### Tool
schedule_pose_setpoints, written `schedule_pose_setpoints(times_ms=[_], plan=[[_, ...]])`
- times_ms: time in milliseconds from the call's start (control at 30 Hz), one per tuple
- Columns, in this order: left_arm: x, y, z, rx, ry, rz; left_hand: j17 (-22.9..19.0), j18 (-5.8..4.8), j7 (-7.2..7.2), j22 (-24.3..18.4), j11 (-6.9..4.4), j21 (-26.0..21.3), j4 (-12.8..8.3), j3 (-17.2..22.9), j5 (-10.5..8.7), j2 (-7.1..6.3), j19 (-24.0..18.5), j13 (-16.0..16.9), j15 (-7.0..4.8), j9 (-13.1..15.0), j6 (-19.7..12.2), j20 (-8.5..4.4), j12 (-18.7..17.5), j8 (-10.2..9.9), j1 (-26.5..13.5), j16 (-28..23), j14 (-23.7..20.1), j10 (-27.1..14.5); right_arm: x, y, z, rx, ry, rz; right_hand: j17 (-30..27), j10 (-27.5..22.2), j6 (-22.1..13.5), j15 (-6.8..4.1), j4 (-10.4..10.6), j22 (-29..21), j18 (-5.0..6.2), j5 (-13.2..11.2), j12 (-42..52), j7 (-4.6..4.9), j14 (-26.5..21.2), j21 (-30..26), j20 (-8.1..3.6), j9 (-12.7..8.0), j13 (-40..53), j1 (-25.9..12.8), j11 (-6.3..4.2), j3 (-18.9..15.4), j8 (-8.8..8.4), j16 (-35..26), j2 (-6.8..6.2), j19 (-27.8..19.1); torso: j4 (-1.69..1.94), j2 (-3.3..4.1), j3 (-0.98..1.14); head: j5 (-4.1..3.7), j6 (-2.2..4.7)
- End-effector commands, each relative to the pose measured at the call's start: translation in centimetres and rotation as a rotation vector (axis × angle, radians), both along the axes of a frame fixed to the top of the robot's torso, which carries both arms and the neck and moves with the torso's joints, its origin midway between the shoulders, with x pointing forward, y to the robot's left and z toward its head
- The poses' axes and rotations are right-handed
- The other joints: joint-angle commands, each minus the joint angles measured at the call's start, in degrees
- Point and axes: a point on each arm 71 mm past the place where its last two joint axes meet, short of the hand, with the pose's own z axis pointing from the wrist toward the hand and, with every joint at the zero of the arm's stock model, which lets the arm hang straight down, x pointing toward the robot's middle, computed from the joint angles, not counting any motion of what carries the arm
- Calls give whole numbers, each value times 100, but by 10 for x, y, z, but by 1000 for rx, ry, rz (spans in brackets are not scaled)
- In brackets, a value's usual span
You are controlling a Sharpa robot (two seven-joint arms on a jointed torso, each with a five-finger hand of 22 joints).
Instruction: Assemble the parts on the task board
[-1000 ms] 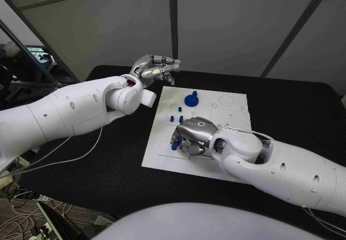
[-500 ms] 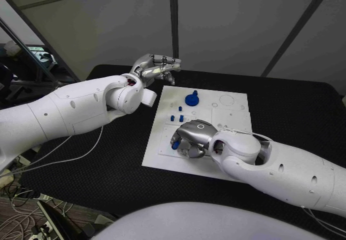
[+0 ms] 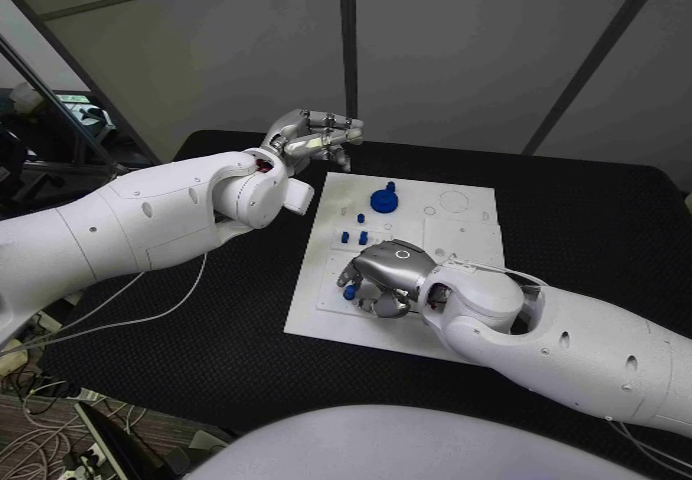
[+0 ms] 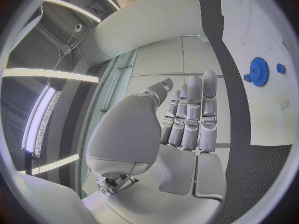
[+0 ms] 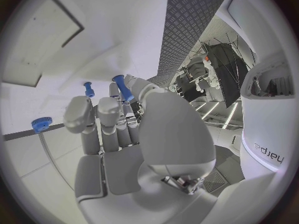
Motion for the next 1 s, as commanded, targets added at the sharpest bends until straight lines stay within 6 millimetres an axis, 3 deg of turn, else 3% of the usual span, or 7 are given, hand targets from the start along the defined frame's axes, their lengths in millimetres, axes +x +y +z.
schedule_pose_setpoints(times_ms=[33, 200, 333, 633, 800, 867, 1000], plan=[[0, -1, 1, -7, 0, -12, -9, -11, -12, -7, 2, -31, -26, -22, -13, 27, 3, -7, -13, 1, -43, 21, 39, 36, 22, -25, -39, -31, -1, 1, 6, 66, -23, 5, 18, 65, -50, -44, -4, 20, 30, 39, 41, 5, 11, 25, 3, 6, 10, -9, -11, 18, 12, 24, 34, 49, 0, -1, 0, -5, 0], [0, -2, 1, -7, 1, -13, -12, -11, -10, -12, 4, -34, -26, -27, -13, 30, 3, -8, -11, 1, -52, 21, 45, 40, 23, -26, -42, -40, 0, -2, 10, 112, -47, -16, -27, 19, -77, -44, -12, -17, 36, 44, 27, 11, -3, 3, -6, 3, 0, -8, -1, 23, 4, -1, 22, 23, -3, 0, 0, -10, 10], [0, -1, 1, -6, 3, -13, -12, -11, -10, -12, 4, -34, -26, -27, -13, 30, 3, -8, -11, 1, -52, 21, 45, 40, 23, -26, -42, -40, 0, -8, 14, 155, -71, -38, -176, -208, -122, 3, -31, -157, 61, 51, -45, 34, -73, -87, 15, 4, -51, 0, 64, 51, 7, -90, 3, -84, -9, -5, 0, -31, 27], [0, 1, 0, -4, 6, -11, -13, -11, -11, -14, 4, -35, -29, -27, -13, 31, 4, -9, -11, 1, -54, 21, 48, 42, 28, -27, -43, -43, -3, -41, 22, 147, -70, -88, -483, -400, -153, 50, -64, -412, 116, 57, -56, 1, -218, -260, 61, 9, -76, 9, 118, 43, 13, -276, -51, -285, -30, -22, 0, -130, 126], [0, 3, 0, -2, 7, -8, -14, -11, -10, -15, 4, -36, -30, -28, -13, 31, 4, -9, -11, 1, -56, 21, 49, 43, 29, -27, -44, -45, 2, -64, 32, 176, -25, -161, -409, -199, 105, 46, -46, -344, 104, 60, 115, 113, -180, -223, 67, 59, -38, 10, 112, 94, 128, -215, 6, -234, -55, -36, 11, -198, 163], [-1, 4, 0, 0, 7, -7, -14, -11, -10, -15, 4, -36, -30, -28, -13, 31, 4, -9, -11, 1, -56, 21, 49, 43, 29, -27, -44, -45, 6, -80, 36, 203, 22, -223, -243, 138, 322, 35, 38, -188, 73, -1, 316, 143, -85, -123, 57, 99, 35, -96, 77, 52, 234, -99, 24, -108, -61, -41, 4, -267, 198], [-2, 7, 0, 2, 6, -2, -14, -11, -10, -15, 4, -36, -30, -28, -13, 31, 4, -9, -11, 1, -56, 21, 49, 43, 29, -27, -44, -45, 10, -115, 39, 238, 115, -355, 459, 857, 642, -132, 372, 411, -53, 0, 817, -18, 217, 263, -58, 161, 320, -568, -137, -307, 425, 325, -81, 369, -79, -52, -5, -426, 251]])
